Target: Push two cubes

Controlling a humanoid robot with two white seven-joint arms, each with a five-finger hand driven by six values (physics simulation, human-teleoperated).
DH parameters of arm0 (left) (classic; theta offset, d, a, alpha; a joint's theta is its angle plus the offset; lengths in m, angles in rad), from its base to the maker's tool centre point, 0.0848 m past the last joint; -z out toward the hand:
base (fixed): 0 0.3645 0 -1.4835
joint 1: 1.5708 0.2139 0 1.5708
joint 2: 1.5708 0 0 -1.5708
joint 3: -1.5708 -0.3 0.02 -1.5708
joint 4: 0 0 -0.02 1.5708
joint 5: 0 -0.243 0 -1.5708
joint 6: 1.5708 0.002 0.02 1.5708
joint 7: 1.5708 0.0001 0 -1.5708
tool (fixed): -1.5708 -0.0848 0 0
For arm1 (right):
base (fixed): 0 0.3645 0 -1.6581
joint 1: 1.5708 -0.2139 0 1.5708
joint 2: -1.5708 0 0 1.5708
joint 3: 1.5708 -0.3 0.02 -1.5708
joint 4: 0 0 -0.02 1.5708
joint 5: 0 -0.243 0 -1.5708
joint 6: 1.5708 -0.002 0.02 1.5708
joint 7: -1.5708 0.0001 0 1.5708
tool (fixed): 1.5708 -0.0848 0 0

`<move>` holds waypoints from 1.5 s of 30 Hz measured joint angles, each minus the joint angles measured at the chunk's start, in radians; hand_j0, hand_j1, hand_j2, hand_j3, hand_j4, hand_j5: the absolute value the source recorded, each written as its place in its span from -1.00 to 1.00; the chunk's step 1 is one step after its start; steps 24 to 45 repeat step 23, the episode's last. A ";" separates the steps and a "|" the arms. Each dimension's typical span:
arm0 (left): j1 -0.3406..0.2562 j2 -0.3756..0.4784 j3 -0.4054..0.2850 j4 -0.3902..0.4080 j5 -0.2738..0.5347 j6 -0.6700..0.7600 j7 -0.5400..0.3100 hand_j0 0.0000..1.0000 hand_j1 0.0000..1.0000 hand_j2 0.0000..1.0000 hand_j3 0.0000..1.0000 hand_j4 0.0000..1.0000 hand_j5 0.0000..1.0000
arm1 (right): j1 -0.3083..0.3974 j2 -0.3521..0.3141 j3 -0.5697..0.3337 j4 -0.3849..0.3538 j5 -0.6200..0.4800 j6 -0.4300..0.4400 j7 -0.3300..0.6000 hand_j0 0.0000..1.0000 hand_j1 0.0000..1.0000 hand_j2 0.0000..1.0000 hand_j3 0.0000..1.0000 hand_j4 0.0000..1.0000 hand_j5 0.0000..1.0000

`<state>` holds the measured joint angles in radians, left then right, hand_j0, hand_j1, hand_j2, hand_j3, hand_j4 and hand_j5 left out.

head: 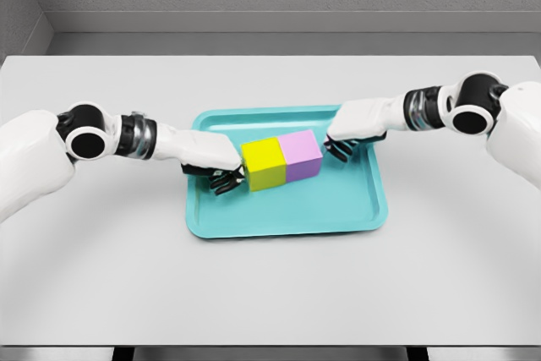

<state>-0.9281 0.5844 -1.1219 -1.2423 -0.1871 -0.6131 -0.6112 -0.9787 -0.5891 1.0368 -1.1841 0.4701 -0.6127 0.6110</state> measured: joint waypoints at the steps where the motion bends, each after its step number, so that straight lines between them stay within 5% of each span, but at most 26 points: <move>1: 0.000 0.007 0.001 0.000 0.011 0.000 0.000 0.22 0.22 0.22 0.22 0.22 0.22 | 0.000 -0.004 -0.006 0.001 0.000 0.000 0.000 -0.50 -0.50 -0.50 -0.50 -0.50 -0.50; 3: -0.003 0.040 0.002 0.000 0.047 0.000 0.000 0.84 0.84 0.84 0.84 0.84 0.84 | 0.002 -0.024 -0.045 0.004 -0.001 0.000 0.000 -0.46 -0.46 -0.46 -0.46 -0.46 -0.46; 5: -0.003 0.077 0.004 -0.002 0.076 0.000 0.000 1.00 1.00 1.00 1.00 1.00 1.00 | 0.012 -0.062 -0.107 0.009 -0.001 -0.001 0.000 -0.26 -0.26 -0.26 -0.26 -0.26 -0.26; 8: -0.006 0.133 0.006 -0.005 0.114 0.000 0.000 1.00 1.00 1.00 1.00 1.00 1.00 | 0.054 -0.123 -0.211 0.014 -0.002 -0.001 0.000 0.86 0.86 0.86 0.86 0.86 0.86; 9: -0.008 0.145 0.007 -0.006 0.122 0.000 0.000 1.00 1.00 1.00 1.00 1.00 1.00 | 0.077 -0.140 -0.252 0.019 -0.004 -0.001 0.000 1.00 1.00 1.00 1.00 1.00 1.00; 13: -0.008 0.233 0.071 0.000 0.143 0.000 0.000 1.00 1.00 1.00 1.00 1.00 1.00 | 0.124 -0.195 -0.355 0.034 -0.085 -0.001 0.000 1.00 1.00 1.00 1.00 1.00 1.00; 18: 0.002 0.301 0.131 0.034 0.152 0.000 0.000 1.00 1.00 1.00 1.00 1.00 1.00 | 0.127 -0.220 -0.379 0.039 -0.132 -0.001 0.000 1.00 1.00 1.00 1.00 1.00 1.00; 45: 0.006 0.308 0.142 0.056 0.153 0.000 0.000 1.00 1.00 1.00 1.00 1.00 1.00 | 0.140 -0.235 -0.380 0.038 -0.140 -0.001 0.000 1.00 1.00 1.00 1.00 1.00 1.00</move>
